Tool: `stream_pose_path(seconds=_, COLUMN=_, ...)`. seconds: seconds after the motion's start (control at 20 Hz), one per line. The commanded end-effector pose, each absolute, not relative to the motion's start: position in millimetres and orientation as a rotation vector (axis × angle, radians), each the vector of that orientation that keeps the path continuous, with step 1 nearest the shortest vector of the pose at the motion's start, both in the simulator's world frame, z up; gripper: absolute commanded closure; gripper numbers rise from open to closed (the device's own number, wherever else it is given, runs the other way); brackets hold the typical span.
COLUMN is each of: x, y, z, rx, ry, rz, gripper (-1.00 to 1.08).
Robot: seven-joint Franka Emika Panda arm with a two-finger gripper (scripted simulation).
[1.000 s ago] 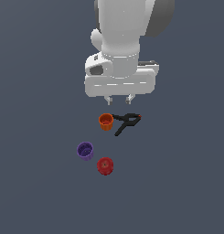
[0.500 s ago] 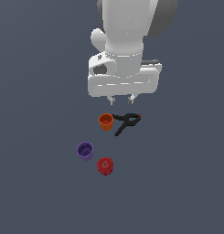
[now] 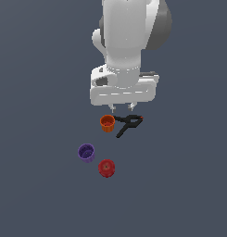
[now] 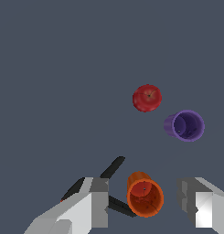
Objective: Pick up a designated object from a clutter of objects.
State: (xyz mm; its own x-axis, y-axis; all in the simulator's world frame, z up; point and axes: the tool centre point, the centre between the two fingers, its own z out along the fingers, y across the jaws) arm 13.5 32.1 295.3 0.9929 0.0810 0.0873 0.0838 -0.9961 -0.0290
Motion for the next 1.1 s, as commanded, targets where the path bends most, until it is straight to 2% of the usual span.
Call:
stream_pose_path(seconds=0.0, x=11.7, y=31.2, z=282.1, rx=-3.103, ry=-0.138, rz=-0.150, gripper=-0.20)
stream_pose_path(seconds=1.05, x=-39.4, y=19.0, z=160.9, rx=-3.100, ry=-0.236, rz=-0.336, gripper=-0.20)
